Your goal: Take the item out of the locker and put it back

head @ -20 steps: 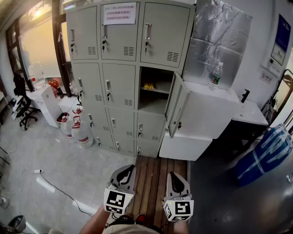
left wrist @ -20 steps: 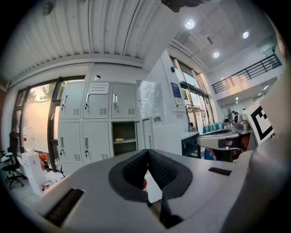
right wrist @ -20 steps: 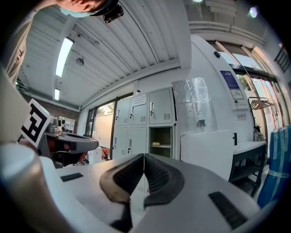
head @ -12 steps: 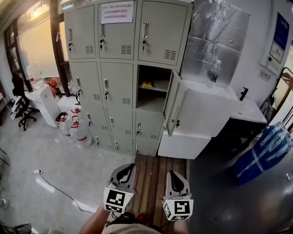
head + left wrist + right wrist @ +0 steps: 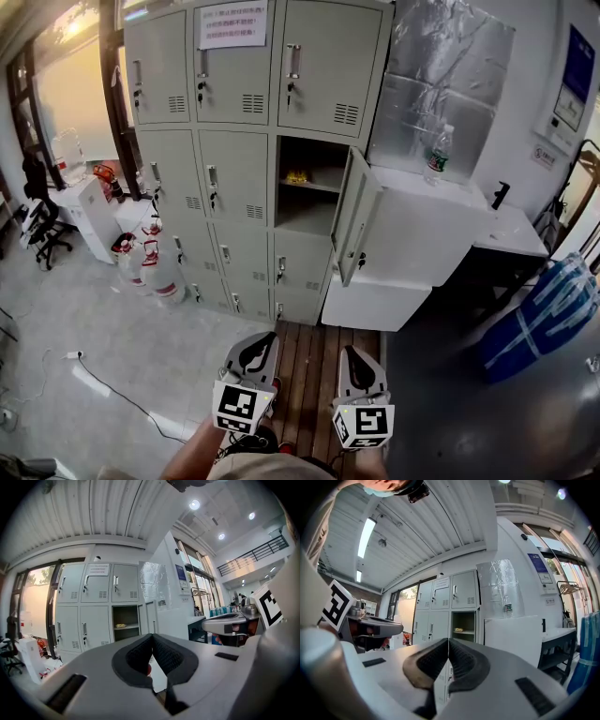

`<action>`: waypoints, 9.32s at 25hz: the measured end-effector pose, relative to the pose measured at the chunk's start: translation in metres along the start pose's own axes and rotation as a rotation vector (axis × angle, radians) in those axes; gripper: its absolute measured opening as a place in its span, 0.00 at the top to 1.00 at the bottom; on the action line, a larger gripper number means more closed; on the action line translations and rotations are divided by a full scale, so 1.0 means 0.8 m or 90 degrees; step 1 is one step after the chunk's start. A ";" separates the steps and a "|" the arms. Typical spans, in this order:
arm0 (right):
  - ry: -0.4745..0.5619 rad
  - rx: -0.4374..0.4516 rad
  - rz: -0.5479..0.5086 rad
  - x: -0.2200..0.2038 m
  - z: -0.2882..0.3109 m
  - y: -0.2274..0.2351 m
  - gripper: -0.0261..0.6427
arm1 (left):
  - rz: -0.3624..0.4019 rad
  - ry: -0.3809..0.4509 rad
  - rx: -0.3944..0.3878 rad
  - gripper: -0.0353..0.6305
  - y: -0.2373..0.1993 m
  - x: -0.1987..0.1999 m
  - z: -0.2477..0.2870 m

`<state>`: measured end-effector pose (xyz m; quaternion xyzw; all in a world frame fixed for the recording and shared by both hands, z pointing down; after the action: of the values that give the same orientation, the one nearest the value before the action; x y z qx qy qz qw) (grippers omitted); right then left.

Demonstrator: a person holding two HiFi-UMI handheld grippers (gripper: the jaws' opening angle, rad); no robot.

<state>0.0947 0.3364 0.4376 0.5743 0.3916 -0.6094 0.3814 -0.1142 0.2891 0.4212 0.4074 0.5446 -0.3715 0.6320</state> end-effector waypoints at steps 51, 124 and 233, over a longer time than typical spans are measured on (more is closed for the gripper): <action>-0.034 0.015 0.057 -0.017 0.578 0.276 0.93 | 0.268 -0.015 -0.016 0.91 -0.188 0.011 0.639; 0.005 -0.027 0.025 0.022 0.521 0.264 0.93 | 0.031 0.029 0.016 0.80 -0.185 0.067 0.578; -0.154 -0.020 0.162 -0.135 0.570 0.284 0.93 | 0.372 -0.185 -0.108 0.79 -0.101 -0.223 0.744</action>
<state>0.1246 -0.1710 0.5517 0.5357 0.2768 -0.6144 0.5087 0.0180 -0.2854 0.6332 0.4347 0.3379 -0.1822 0.8146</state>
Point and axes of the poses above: the fingertips, and each gripper's own axes: z forward along the fingers, y to its right, x out of its top, the point moved 9 cm from there along -z, backward along the fingers, and after that the axes turned 12 degrees about x, right-handed, at the moved point
